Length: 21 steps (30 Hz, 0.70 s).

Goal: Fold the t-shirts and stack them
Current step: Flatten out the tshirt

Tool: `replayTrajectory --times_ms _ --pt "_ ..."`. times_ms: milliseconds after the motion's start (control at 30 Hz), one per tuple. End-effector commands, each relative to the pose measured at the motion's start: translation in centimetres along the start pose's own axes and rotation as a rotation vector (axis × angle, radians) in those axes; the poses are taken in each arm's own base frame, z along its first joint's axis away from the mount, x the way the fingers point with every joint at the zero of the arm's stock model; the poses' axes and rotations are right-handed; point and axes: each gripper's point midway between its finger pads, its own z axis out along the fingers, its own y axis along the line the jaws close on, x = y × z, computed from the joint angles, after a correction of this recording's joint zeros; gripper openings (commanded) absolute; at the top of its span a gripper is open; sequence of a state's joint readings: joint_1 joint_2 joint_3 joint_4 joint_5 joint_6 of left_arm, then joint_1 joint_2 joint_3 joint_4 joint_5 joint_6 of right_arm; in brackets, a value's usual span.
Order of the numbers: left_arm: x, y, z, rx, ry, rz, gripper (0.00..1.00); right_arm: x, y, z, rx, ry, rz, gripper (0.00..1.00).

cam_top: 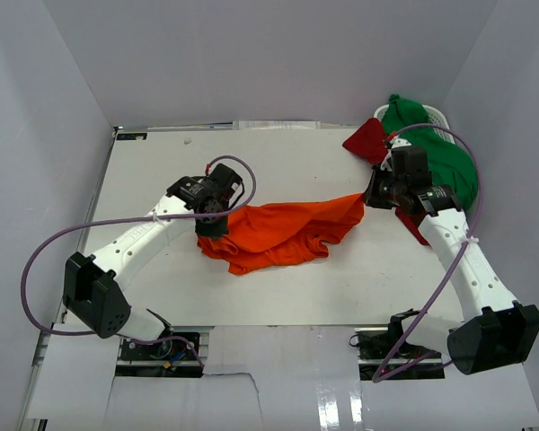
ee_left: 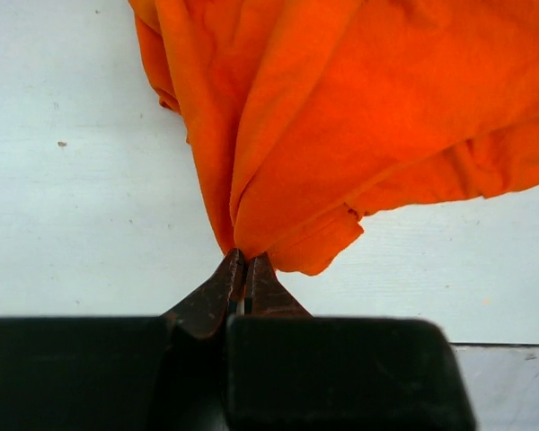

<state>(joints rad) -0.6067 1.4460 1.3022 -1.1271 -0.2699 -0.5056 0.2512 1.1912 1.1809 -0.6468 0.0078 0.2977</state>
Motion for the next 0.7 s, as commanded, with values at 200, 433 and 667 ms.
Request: replayTrajectory --times_ms 200,433,667 --pt "1.1 0.3 0.5 -0.101 0.008 0.023 0.02 1.7 -0.8 0.0 0.020 0.030 -0.027 0.08" --pt "1.4 0.0 0.7 -0.092 0.023 0.024 0.05 1.8 -0.8 0.0 0.018 0.029 -0.030 0.08" --pt "1.8 -0.7 1.2 -0.053 0.038 0.021 0.10 1.9 -0.9 0.0 0.019 0.026 -0.032 0.08"
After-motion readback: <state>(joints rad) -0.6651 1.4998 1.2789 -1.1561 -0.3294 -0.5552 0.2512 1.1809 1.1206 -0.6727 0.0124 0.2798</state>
